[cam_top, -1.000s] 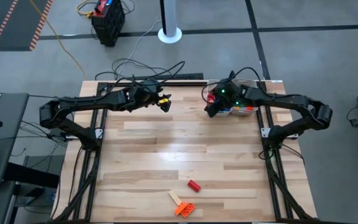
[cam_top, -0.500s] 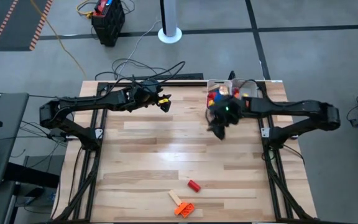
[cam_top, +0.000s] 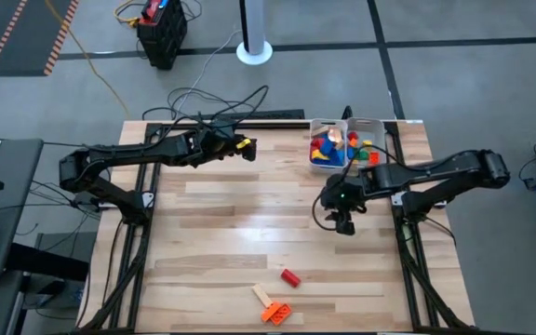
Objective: Sort blocks by size
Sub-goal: Put the large red cylindrical wooden block into the white bin
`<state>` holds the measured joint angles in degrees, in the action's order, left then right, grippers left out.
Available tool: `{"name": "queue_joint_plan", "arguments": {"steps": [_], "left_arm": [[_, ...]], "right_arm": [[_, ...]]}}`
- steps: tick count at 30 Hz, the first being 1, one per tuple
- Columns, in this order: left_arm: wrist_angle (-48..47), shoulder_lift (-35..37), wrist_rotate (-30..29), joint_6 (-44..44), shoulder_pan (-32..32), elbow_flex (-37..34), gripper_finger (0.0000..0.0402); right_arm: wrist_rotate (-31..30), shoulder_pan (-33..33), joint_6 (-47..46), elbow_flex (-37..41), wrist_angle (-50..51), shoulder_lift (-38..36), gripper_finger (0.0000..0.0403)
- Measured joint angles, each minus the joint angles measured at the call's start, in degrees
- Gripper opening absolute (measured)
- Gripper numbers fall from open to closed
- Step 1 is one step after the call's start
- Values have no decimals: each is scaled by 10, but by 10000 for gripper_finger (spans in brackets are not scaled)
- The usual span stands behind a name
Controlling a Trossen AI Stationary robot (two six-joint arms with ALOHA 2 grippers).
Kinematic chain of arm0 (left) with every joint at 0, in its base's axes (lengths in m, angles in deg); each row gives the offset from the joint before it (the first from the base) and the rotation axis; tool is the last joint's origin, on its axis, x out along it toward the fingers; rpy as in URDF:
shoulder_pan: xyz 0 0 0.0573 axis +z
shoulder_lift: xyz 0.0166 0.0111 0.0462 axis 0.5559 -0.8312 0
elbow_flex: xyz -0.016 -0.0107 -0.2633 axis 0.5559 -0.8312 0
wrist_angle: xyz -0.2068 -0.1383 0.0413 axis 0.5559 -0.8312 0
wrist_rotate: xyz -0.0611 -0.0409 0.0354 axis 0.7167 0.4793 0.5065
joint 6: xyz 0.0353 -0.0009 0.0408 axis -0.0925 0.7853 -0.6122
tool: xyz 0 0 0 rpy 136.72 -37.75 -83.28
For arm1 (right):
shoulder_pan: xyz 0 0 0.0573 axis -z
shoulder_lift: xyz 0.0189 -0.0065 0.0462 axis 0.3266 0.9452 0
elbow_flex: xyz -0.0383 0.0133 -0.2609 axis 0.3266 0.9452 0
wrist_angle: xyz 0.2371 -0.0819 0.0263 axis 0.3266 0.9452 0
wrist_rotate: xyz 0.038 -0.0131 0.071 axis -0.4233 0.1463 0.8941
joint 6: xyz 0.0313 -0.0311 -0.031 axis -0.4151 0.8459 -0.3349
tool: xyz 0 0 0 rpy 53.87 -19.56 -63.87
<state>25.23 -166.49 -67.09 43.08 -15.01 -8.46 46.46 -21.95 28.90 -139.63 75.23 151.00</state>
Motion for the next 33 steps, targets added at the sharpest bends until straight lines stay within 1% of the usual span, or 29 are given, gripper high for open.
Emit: {"name": "queue_joint_plan", "arguments": {"steps": [3,8,10,14,16,17,19,22,24,27,30,31,33], "left_arm": [[-3,0,0,8,0,0,240],[-11,0,-7,21,0,0,240],[-25,0,6,33,0,0,240],[-90,0,22,88,-4,1,240],[-122,0,46,100,-15,0,240],[-128,0,71,85,-24,0,240],[-132,0,119,28,-56,0,240],[-140,0,186,-68,-127,0,240],[-151,0,211,-121,-182,0,240],[-158,-9,198,-174,-258,0,240],[-144,-28,157,-178,-304,0,240],[-134,-37,159,-165,-306,0,240],[-104,-60,196,-144,-300,0,240]], "right_arm": [[-35,-4,-21,0,-1,7,174],[-40,-4,-29,0,-6,8,171],[-40,-4,-29,0,-7,8,171],[-40,-4,-16,0,-10,8,171],[-40,-6,5,0,-6,8,171],[-40,-7,21,0,1,8,171],[-40,-8,52,9,10,8,171],[-39,0,70,29,16,6,171],[-40,8,70,36,17,6,171],[-39,19,70,36,7,6,171],[-39,32,46,36,-10,6,171],[-39,39,23,36,-12,6,171],[-34,56,-29,36,-7,6,175]]}}
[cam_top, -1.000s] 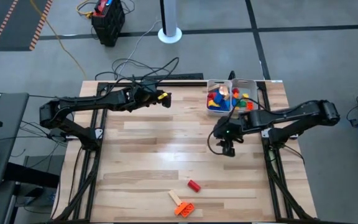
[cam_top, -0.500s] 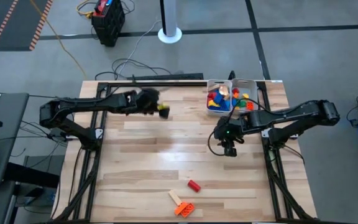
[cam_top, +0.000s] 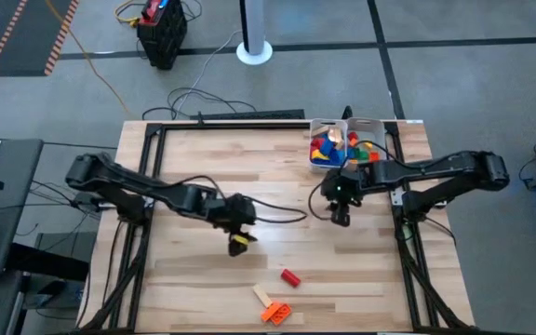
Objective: Sort blocks by size
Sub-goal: Put the large red cylindrical wooden block into the white bin
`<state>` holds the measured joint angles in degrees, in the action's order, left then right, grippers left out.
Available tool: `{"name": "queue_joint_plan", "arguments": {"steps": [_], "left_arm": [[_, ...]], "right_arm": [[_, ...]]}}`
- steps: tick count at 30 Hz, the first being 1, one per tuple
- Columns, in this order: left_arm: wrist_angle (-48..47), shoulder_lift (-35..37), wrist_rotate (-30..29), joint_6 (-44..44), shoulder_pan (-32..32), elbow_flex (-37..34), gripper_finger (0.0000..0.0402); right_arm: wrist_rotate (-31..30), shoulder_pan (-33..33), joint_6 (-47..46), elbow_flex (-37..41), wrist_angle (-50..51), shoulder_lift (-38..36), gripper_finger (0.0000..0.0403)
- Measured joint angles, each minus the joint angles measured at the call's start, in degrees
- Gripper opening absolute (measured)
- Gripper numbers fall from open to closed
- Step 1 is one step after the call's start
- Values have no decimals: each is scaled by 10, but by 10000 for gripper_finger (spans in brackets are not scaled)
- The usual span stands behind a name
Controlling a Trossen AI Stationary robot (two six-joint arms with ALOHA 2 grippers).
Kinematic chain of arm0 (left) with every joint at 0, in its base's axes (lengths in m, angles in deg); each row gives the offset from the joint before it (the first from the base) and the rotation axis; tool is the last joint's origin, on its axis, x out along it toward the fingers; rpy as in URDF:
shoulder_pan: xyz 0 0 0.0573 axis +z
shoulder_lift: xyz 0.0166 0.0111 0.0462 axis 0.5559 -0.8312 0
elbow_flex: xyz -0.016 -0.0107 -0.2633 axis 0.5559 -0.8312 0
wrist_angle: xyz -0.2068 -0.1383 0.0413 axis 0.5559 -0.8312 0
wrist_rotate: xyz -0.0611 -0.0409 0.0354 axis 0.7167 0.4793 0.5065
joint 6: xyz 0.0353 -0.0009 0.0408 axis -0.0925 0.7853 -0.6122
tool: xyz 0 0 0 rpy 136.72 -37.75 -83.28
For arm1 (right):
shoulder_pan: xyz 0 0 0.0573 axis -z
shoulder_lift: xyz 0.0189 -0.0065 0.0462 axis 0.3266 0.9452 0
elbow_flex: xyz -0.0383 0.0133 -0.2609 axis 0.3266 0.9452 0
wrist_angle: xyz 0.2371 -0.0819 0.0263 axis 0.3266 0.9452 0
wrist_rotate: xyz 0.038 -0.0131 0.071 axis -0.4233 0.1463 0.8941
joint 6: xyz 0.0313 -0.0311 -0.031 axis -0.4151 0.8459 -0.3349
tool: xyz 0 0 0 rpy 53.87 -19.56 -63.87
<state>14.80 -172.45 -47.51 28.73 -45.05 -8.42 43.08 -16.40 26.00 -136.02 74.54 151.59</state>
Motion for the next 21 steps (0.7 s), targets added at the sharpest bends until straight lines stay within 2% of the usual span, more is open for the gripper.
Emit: {"name": "queue_joint_plan", "arguments": {"steps": [4,8,11,16,21], "left_arm": [[61,-50,51,-3,17,-1,240],[81,-64,55,-20,43,0,240],[76,-58,45,-48,70,0,239],[67,-11,36,-171,98,0,215],[46,23,54,-261,145,0,193]], "right_arm": [[54,14,-57,0,38,-6,193],[71,-32,-152,0,35,-21,212],[32,-99,-246,0,6,-23,218],[-51,-223,-380,0,-77,-11,216],[-104,-313,-427,-10,-196,22,212]]}}
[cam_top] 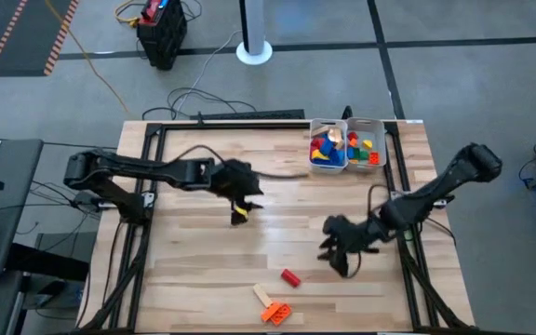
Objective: Sort blocks by size
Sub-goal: Put the large red cylindrical wooden block into the white bin
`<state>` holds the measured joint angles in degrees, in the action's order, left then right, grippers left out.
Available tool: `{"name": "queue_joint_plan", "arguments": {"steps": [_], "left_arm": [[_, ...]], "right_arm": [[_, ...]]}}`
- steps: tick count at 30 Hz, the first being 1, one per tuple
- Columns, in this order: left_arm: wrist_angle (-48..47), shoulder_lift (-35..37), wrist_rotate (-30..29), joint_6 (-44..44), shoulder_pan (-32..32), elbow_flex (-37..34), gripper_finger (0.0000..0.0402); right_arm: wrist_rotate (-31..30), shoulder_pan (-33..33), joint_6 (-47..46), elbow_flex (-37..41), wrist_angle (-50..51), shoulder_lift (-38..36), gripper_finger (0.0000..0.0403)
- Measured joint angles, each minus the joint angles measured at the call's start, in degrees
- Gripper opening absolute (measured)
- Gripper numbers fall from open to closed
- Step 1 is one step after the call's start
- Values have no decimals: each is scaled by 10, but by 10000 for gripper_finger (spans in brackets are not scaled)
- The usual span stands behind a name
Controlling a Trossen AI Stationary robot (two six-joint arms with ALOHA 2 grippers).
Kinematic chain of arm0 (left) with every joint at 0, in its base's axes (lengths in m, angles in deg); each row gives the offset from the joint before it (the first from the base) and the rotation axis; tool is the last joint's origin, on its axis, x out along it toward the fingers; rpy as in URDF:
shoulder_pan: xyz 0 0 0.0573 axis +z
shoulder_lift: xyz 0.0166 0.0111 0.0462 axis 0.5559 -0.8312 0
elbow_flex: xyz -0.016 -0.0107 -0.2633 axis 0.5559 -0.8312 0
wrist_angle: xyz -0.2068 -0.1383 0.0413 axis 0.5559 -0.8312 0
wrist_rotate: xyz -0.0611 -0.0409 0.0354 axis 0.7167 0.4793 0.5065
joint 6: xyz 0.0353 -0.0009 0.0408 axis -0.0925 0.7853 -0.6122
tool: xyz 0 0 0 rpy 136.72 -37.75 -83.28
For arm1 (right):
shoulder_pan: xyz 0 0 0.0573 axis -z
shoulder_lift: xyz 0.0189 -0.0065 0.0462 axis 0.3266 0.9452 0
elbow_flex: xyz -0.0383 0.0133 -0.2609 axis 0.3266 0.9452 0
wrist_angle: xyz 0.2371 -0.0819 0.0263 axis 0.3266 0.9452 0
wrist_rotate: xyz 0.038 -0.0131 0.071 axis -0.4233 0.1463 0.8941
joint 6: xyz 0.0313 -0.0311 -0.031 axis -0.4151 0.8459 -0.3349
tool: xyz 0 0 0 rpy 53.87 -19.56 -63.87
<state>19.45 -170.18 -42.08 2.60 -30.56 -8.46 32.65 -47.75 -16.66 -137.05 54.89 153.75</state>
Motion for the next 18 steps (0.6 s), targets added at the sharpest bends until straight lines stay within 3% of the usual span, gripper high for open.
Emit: {"name": "queue_joint_plan", "arguments": {"steps": [6,12,18], "left_arm": [[-3,0,110,-10,73,-1,188],[-31,0,120,1,112,0,188],[-16,11,121,20,135,0,188]], "right_arm": [[-10,-27,-63,-105,35,142,212],[-11,-24,-77,-263,148,288,212],[-3,-15,-85,-407,249,384,218]]}}
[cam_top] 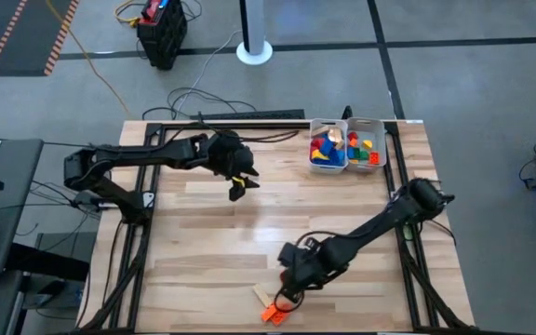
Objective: Sort blocks by size
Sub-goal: Put the large red cylindrical wooden block into the white bin
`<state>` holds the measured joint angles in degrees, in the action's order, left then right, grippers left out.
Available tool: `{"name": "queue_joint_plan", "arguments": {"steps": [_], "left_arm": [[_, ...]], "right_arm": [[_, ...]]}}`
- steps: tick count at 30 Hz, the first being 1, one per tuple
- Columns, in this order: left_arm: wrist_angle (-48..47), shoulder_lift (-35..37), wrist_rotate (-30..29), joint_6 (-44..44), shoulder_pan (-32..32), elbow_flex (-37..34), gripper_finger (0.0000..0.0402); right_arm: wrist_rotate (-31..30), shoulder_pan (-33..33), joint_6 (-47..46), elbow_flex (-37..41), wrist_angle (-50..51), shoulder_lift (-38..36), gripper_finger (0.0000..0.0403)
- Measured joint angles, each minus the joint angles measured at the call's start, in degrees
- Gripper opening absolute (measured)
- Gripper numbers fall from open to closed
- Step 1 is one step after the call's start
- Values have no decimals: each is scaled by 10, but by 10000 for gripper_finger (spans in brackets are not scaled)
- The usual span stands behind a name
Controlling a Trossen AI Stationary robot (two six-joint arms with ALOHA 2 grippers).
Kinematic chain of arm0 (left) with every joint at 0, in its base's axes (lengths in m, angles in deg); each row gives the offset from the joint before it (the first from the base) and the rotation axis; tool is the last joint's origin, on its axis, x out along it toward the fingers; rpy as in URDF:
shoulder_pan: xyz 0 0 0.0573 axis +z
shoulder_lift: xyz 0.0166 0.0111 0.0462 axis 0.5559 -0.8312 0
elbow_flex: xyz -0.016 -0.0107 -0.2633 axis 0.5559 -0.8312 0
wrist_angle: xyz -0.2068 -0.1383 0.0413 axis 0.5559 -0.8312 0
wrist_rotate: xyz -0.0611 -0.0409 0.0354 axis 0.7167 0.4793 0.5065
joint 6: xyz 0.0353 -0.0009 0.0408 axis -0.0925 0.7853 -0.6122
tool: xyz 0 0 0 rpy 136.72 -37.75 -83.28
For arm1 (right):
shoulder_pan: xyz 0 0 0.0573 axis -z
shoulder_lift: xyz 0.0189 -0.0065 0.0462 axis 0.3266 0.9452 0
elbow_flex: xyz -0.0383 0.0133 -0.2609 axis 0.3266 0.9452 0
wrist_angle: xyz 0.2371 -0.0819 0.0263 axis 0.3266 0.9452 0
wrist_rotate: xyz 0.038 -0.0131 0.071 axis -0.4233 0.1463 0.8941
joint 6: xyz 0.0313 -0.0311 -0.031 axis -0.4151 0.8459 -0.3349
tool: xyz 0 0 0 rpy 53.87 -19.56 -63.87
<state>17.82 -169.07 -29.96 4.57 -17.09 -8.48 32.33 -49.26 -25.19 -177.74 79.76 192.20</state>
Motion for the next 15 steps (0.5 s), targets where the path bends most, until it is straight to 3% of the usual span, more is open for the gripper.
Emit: {"name": "queue_joint_plan", "arguments": {"steps": [8,15], "left_arm": [[-3,7,1,-33,20,-4,188],[29,67,0,-37,38,-73,188]], "right_arm": [[17,0,-30,-52,17,70,234],[31,-5,-56,-52,24,84,237]]}}
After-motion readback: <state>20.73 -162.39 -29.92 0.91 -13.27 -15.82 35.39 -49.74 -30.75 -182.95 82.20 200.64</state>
